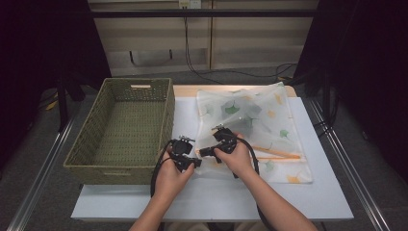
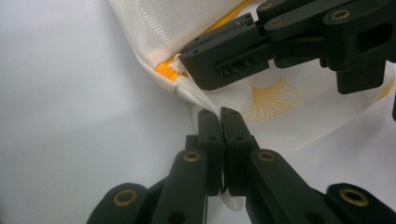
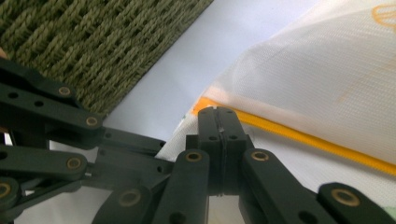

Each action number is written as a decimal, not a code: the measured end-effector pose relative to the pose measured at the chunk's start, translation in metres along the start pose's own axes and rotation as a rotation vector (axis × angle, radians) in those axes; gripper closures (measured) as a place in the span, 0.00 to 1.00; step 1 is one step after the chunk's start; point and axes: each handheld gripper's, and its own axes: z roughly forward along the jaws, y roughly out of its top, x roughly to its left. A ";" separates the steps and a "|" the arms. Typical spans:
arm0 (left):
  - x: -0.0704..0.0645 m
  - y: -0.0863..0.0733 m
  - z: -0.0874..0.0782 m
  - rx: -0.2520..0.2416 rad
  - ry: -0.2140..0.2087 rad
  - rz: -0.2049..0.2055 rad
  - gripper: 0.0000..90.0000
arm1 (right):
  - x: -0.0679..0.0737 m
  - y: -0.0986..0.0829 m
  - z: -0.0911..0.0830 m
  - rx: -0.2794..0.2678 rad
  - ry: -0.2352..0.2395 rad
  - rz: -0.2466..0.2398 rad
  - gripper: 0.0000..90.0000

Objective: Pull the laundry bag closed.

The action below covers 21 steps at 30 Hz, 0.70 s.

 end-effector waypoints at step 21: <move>0.003 0.004 0.008 -0.038 0.059 -0.018 0.98 | -0.001 -0.001 -0.011 -0.002 0.040 0.019 1.00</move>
